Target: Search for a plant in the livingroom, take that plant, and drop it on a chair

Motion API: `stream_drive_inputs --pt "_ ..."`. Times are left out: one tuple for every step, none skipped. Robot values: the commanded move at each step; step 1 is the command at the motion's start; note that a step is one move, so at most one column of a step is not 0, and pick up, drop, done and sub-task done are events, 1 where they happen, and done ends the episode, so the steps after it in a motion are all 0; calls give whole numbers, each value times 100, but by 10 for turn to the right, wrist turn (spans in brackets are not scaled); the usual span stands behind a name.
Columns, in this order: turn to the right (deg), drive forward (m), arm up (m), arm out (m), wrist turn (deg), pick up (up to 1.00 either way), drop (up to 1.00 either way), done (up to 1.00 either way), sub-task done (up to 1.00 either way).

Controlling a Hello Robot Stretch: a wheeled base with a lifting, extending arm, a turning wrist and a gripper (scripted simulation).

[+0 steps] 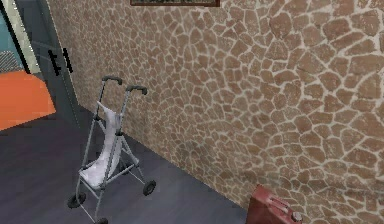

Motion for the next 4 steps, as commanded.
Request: stream_drive_inputs --pt "0 0 0 0 -450 0 0 0 0" --pt "0 0 0 0 -450 0 0 0 0" --pt "0 0 0 0 -90 0 0 0 0" --pt "0 0 0 -48 0 0 0 0 0"
